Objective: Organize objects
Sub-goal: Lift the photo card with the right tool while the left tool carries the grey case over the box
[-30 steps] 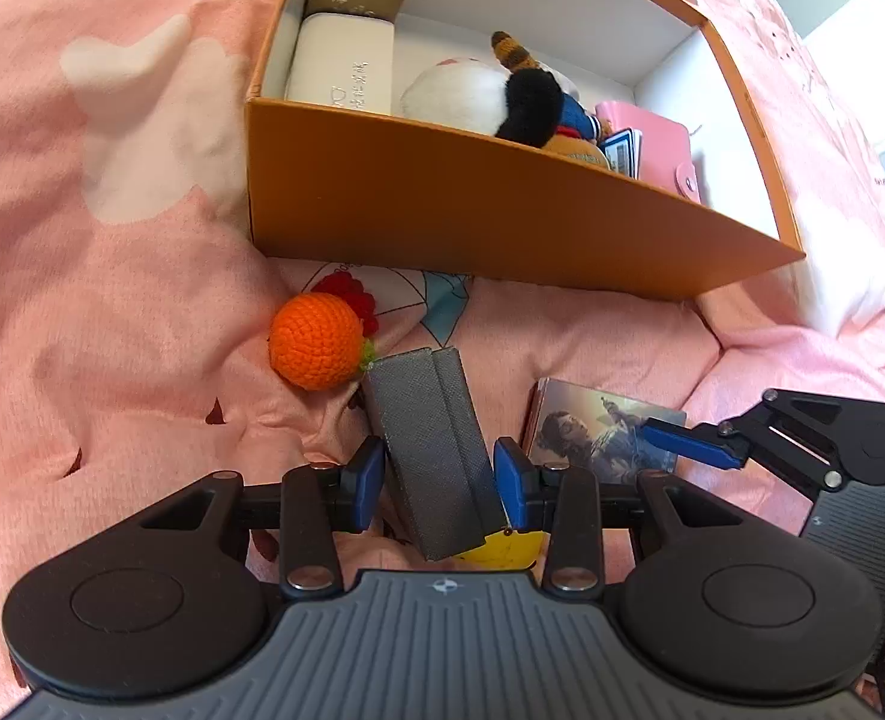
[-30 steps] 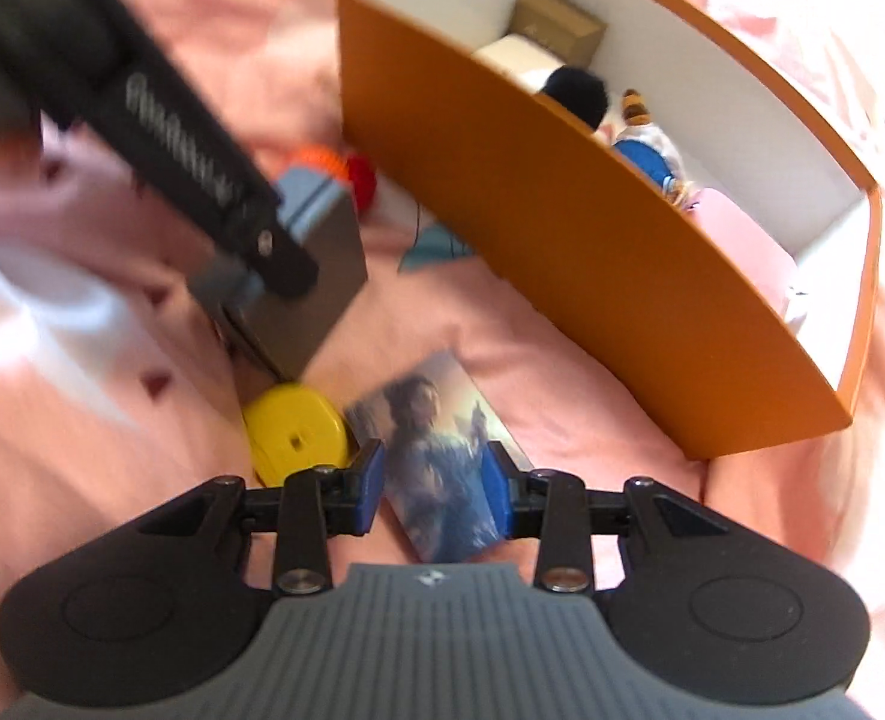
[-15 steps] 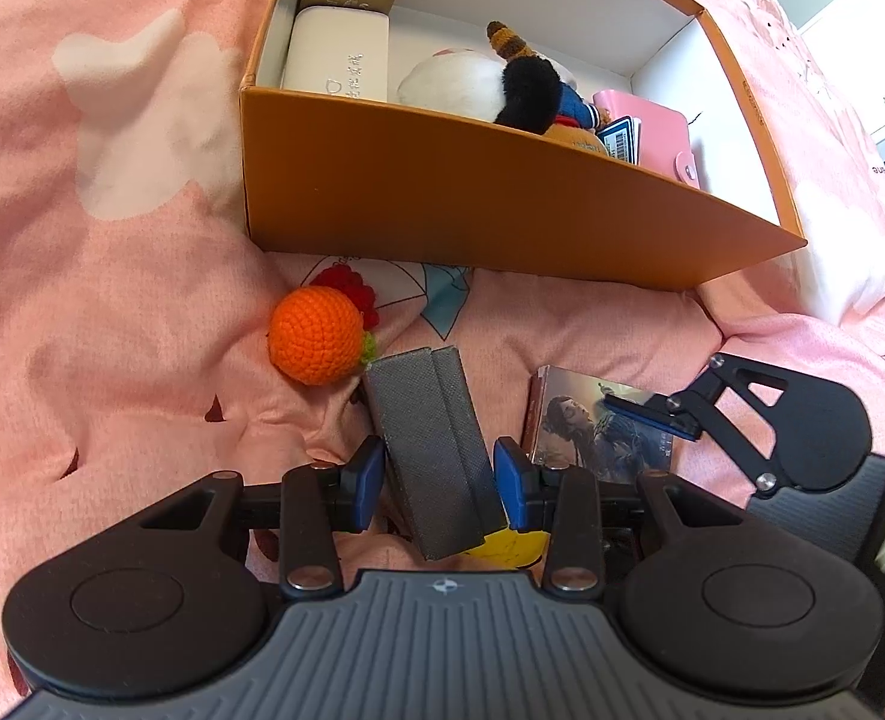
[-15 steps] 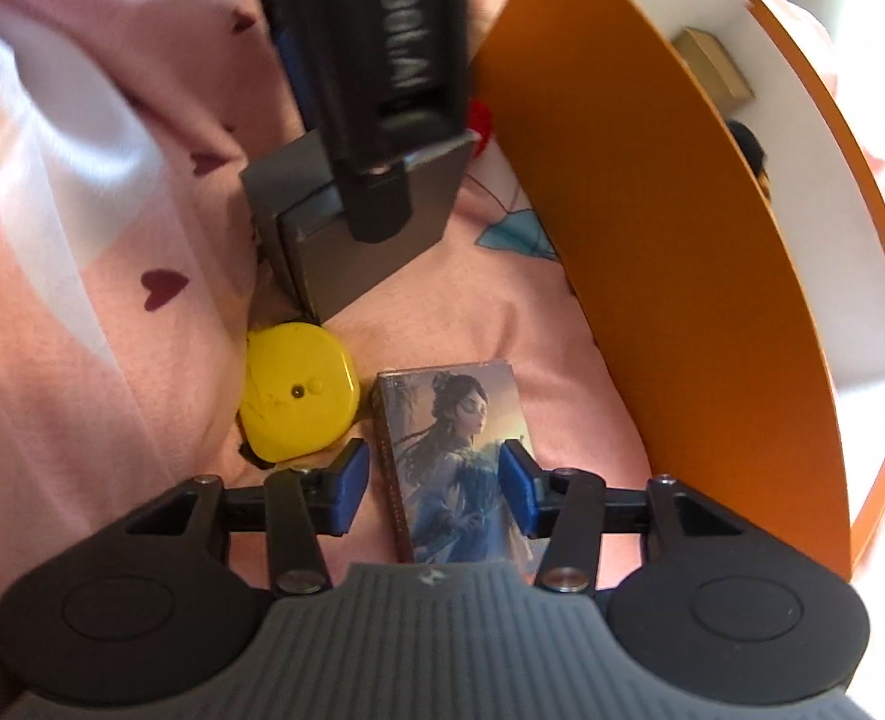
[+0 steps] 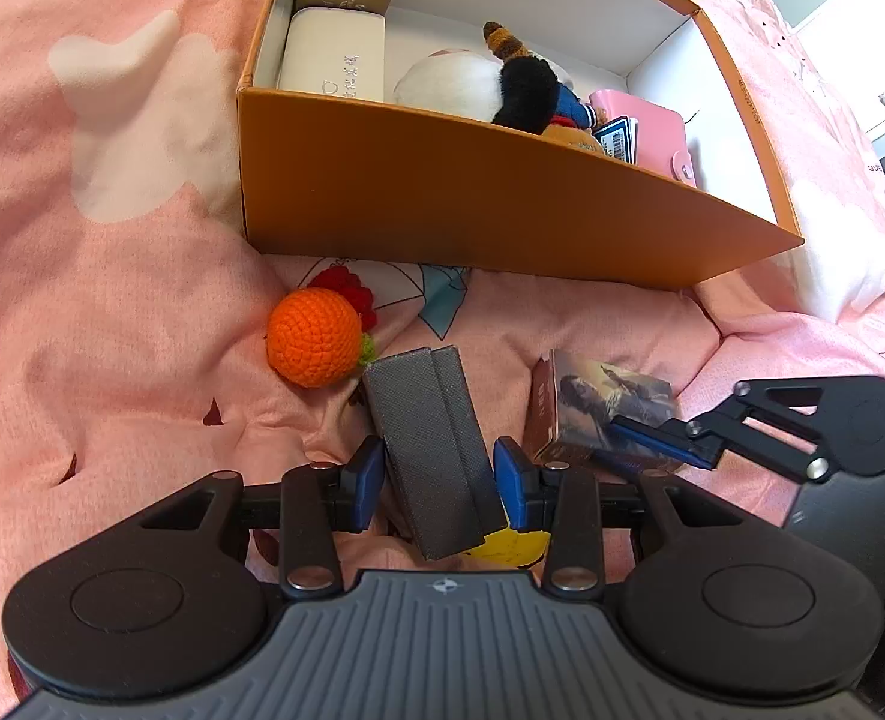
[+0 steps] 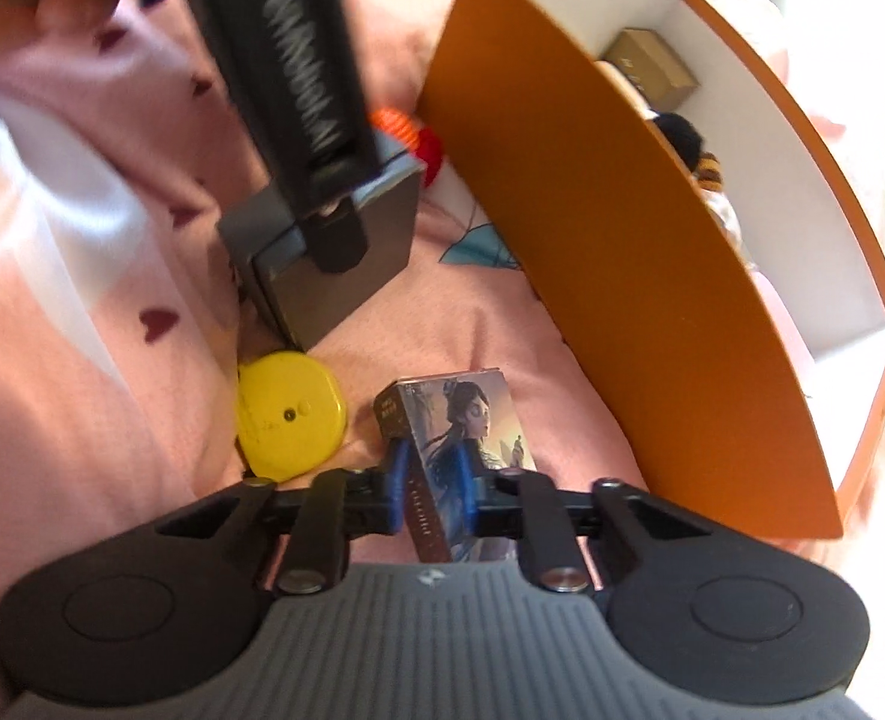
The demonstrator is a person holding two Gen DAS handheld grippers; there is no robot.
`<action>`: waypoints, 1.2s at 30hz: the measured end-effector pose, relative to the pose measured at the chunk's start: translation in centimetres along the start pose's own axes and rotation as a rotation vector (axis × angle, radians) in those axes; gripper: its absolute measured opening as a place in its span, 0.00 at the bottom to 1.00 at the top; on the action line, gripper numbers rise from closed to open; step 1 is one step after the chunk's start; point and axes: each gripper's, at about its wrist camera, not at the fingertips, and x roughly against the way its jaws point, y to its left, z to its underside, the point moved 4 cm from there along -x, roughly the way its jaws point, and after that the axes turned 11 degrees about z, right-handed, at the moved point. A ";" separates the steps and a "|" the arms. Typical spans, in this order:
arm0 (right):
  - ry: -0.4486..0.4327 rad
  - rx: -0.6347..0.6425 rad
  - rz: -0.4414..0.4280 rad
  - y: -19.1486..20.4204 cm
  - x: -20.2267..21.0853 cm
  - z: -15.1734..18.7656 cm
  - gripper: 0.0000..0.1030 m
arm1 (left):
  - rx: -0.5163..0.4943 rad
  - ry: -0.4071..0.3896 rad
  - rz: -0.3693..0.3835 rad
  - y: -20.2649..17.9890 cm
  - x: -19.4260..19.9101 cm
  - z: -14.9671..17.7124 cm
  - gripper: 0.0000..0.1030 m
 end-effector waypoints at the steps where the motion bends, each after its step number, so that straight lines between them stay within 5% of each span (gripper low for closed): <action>1: -0.005 -0.023 -0.006 -0.2 0.4 0.0 0.07 | 0.000 0.000 0.000 0.0 0.0 0.0 0.44; 6: -0.002 0.035 -0.031 0.3 0.1 0.0 0.11 | -0.004 0.000 -0.002 -0.1 0.0 0.0 0.44; 13: 0.053 0.153 0.021 1.7 -2.0 0.2 0.47 | -0.009 0.002 -0.002 -0.3 -0.1 -0.2 0.44; 17: 0.073 0.209 0.048 2.4 -3.0 0.2 0.55 | -0.009 0.003 0.000 -0.2 -0.1 -0.2 0.44; 23: 0.067 0.212 0.067 2.3 -4.0 -0.1 0.54 | -0.010 0.003 0.000 -0.2 -0.1 -0.2 0.44; 26: 0.053 0.176 0.049 1.6 -3.2 -0.3 0.43 | -0.010 0.004 0.000 -0.3 -0.1 -0.2 0.44; 31: 0.025 0.070 0.041 -0.6 -1.5 -0.9 0.29 | -0.009 0.004 0.003 -0.1 -0.2 -0.3 0.44; 36: 0.023 -0.087 0.016 -3.3 -1.6 -1.3 0.26 | 0.018 -0.002 0.003 0.1 -0.4 -0.5 0.44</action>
